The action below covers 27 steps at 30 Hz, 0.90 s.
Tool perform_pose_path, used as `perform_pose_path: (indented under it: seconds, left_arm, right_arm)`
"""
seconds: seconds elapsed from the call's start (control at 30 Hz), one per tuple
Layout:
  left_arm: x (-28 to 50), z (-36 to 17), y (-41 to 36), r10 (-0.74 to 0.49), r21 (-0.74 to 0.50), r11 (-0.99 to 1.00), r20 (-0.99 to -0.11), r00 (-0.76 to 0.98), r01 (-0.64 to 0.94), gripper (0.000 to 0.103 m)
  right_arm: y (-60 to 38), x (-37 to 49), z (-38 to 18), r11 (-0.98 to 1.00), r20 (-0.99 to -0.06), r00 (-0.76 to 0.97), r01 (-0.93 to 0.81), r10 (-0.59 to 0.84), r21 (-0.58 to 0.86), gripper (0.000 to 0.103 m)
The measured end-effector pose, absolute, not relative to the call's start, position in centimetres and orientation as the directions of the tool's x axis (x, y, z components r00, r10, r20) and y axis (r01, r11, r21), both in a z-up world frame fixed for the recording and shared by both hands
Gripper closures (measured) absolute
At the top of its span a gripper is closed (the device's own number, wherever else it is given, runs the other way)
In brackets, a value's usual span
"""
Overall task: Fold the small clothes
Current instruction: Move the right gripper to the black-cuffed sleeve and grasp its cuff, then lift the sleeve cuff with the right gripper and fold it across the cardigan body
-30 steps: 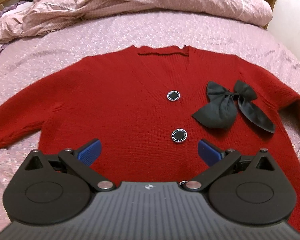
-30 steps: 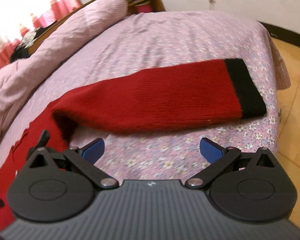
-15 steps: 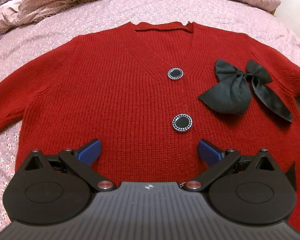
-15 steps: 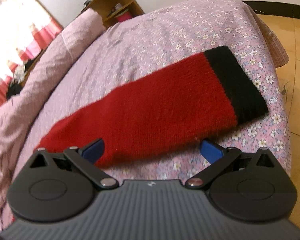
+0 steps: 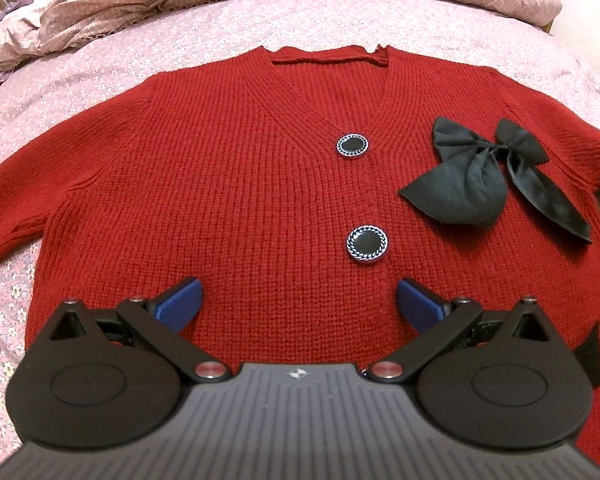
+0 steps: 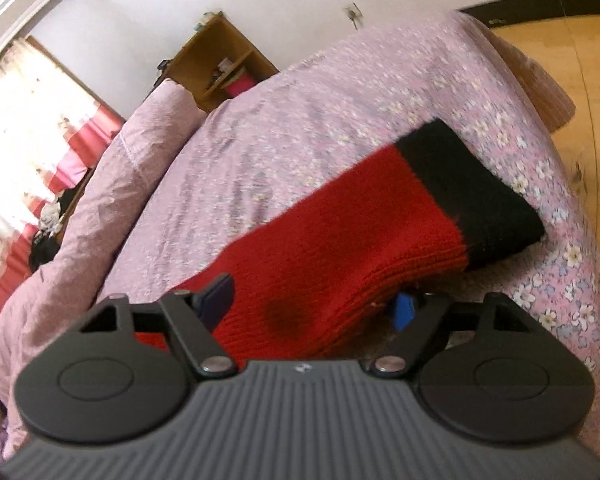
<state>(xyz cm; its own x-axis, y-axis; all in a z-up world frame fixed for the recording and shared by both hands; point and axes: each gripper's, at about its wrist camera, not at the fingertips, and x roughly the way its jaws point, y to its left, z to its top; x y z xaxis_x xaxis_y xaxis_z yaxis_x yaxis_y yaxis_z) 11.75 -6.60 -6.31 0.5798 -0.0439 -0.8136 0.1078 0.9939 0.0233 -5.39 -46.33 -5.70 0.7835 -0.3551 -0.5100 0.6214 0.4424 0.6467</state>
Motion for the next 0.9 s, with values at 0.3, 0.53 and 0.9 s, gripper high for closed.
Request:
perform_pose_path:
  seconds: [0.3, 0.53, 0.9]
  left_arm:
    - [11.7, -6.2, -6.4, -0.054, 0.014, 0.994, -0.812, 0.581, 0.113, 0.0]
    - [11.8, -5.9, -6.4, -0.056, 0.017, 0.993, -0.816, 0.576, 0.12, 0.0]
    - [11.6, -4.6, -5.4, -0.067, 0.013, 0.991, -0.814, 0.577, 0.133, 0.0]
  right_arm:
    - [-46.8, -5.7, -5.8, 0.43, -0.518, 0.763, 0.646, -0.387, 0.63, 0.057]
    - [-48.7, -7.1, -4.9, 0.433, -0.513, 0.745, 0.666, -0.426, 0.607, 0.089]
    - [-50.3, -6.1, -3.3, 0.507, -0.485, 0.752, 0.659, -0.446, 0.556, 0.089]
